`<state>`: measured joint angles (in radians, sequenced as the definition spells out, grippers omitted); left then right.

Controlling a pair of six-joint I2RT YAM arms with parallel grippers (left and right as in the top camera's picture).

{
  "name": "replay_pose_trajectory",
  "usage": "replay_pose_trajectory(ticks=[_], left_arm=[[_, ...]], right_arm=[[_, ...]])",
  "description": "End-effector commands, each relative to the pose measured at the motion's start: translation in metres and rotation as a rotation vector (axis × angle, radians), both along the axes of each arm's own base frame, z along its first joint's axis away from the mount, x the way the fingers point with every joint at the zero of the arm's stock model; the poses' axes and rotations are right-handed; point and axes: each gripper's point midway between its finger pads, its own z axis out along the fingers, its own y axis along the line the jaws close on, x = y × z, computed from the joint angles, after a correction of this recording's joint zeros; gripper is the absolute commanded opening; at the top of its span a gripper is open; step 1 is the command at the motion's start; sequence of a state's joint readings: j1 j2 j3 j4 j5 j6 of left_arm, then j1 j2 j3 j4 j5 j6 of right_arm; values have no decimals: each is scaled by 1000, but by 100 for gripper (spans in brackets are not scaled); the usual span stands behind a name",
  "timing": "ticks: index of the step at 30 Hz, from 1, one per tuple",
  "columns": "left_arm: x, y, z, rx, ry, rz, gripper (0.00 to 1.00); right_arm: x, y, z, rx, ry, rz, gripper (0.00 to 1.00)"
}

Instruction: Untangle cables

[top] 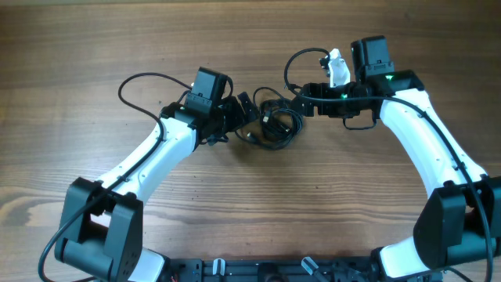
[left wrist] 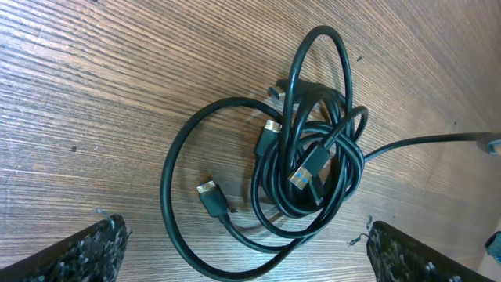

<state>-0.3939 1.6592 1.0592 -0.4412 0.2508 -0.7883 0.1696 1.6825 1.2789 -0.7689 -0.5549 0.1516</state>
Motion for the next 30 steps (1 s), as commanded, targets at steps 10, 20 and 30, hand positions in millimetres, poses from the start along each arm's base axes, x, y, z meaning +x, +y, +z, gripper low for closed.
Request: replay_pose_trajectory(ticks=[10,20,30], left_arm=[[-1,2,-7,15,15,16,99],[-2,2,-8,0,36,54,100],[-1,2,-7,-12,47,83,100]], right_arm=[[4,5,15,19,-53,29,89],[1,11,11,-30,-74,63,89],[1,10,9,-48,-73,61,89]])
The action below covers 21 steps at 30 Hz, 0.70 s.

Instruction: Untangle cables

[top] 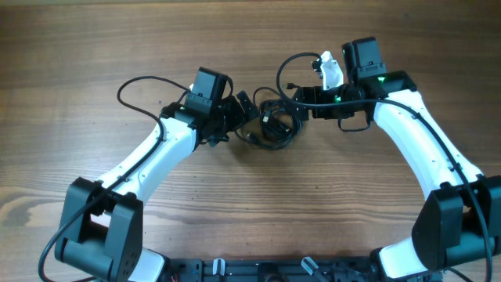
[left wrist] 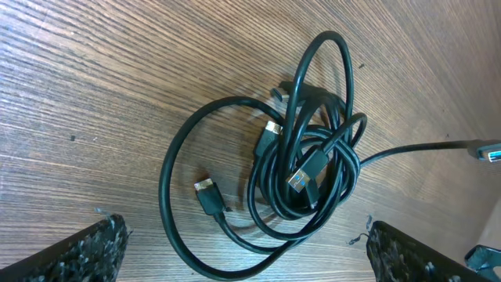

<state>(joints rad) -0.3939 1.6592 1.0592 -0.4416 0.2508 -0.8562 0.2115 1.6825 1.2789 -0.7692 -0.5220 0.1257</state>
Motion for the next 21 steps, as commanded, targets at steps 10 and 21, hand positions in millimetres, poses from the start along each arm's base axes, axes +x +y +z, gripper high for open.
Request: replay_pose_trajectory(ticks=[10,21], left_arm=[[-2,3,-8,12,27,30,99],[-2,3,-8,12,28,32,99]], right_arm=[[4,-1,11,-13,-46,12,89],[4,-1,11,-13,-46,12,90]])
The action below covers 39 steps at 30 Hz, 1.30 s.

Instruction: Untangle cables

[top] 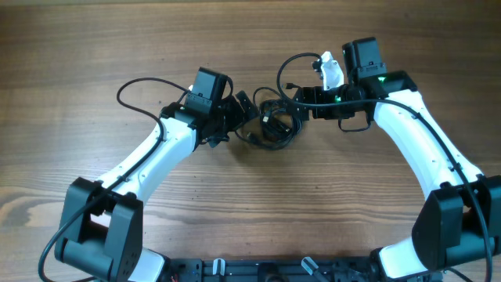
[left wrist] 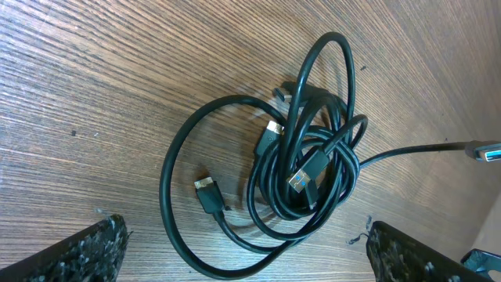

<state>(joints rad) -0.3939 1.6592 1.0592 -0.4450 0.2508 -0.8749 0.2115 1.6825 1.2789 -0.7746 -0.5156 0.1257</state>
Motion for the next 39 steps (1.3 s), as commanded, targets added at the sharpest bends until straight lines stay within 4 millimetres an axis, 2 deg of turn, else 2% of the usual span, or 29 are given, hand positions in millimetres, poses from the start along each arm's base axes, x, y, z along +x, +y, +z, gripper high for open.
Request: replay_pose_trajectory(ticks=[1,33,39], left_arm=[[-2,2,-8,16,18,17,99],[-6,9,-12,47,40,37,97],[-9,4,-13,52,43,24,96]], right_arm=[[5,0,12,-6,-50,14,90],[8,1,14,3,-50,-6,90],[13,2,16,16,-57,-30,90]])
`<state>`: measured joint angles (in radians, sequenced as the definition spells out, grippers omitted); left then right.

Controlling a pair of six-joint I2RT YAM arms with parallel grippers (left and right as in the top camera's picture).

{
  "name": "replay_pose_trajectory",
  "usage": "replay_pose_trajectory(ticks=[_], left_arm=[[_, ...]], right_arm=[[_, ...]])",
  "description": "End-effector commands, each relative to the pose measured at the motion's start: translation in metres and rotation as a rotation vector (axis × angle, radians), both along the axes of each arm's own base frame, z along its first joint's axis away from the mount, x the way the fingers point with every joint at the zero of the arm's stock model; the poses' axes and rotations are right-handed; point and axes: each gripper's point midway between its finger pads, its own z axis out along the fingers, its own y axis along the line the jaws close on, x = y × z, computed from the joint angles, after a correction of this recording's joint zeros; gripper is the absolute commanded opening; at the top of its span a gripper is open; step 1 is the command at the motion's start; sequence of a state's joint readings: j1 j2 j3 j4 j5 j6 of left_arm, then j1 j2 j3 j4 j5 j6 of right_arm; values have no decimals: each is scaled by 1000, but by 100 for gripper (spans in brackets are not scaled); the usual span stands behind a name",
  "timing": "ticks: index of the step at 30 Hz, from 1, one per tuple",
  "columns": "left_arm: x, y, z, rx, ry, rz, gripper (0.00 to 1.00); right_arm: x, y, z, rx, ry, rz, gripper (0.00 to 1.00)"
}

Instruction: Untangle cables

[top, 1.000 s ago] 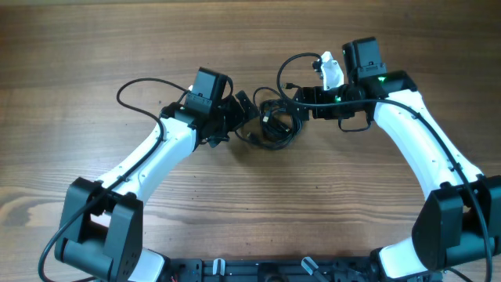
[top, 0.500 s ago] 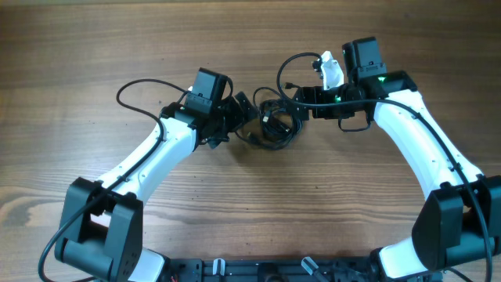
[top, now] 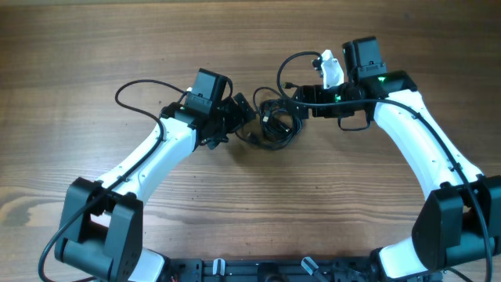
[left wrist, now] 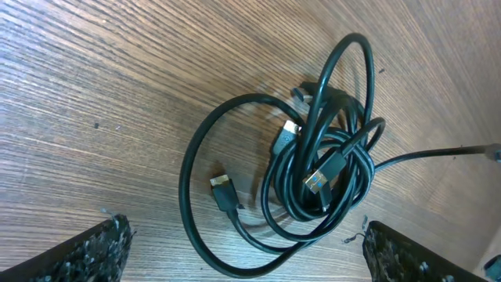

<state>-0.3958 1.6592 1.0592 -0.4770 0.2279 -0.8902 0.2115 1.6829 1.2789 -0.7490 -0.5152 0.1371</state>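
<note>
Black cables lie in a tangle point(left wrist: 321, 172) on the wooden table, with several USB plugs showing in the knot. One wide loop ends in a loose plug point(left wrist: 225, 192). My left gripper point(left wrist: 246, 254) hangs open just above the tangle's left side, fingers wide apart and nothing between them. In the overhead view the tangle point(top: 274, 121) lies between my left gripper point(top: 244, 116) and my right gripper point(top: 301, 95). A taut strand point(left wrist: 427, 155) runs from the knot out to the right gripper, which looks shut on it.
The left arm's own lead loops behind it point(top: 133, 86), and another black lead arcs over the right wrist point(top: 293, 63). Bare wooden table point(top: 250, 219) lies in front of both arms.
In the left wrist view the tangle sits a little farther right and lower, so my left gripper has shifted slightly. The knot's shape and the right arm look unchanged.
At first my right gripper held a strand just right of the tangle, with my left gripper open over it. A second later the right gripper was slightly farther left and back, the strand still taut. The knot has kept its shape throughout.
</note>
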Motion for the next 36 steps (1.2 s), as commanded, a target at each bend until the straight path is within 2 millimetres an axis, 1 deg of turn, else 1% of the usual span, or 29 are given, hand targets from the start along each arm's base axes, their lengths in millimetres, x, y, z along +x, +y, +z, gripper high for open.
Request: replay_pose_trajectory(ticks=[1,5,8,18,22,25,29,33,36], left_arm=[[-5,-2,-8,34,11,-1,96],[-6,-4,-10,72,-5,-6,92],[-7,-6,-10,92,-15,-10,90],[-6,-5,-11,111,-22,16,89],[-4,-3,-14,126,-27,24,80],[-3,-5,-24,134,-10,20,75],[-6,-12,-45,152,18,-5,73],[-11,-27,-64,169,25,-66,72],[-10,-33,-66,164,16,-76,73]], right_arm=[[7,1,14,9,-38,-20,90],[7,1,14,10,-32,-28,90],[9,-2,12,5,-9,-76,90],[13,-12,8,-45,-7,-129,90],[18,-30,1,-116,19,-263,90],[27,-50,-1,-147,36,-412,90],[41,-73,4,-103,26,-487,90],[45,-100,5,-81,30,-526,90],[44,-110,4,-75,42,-546,90]])
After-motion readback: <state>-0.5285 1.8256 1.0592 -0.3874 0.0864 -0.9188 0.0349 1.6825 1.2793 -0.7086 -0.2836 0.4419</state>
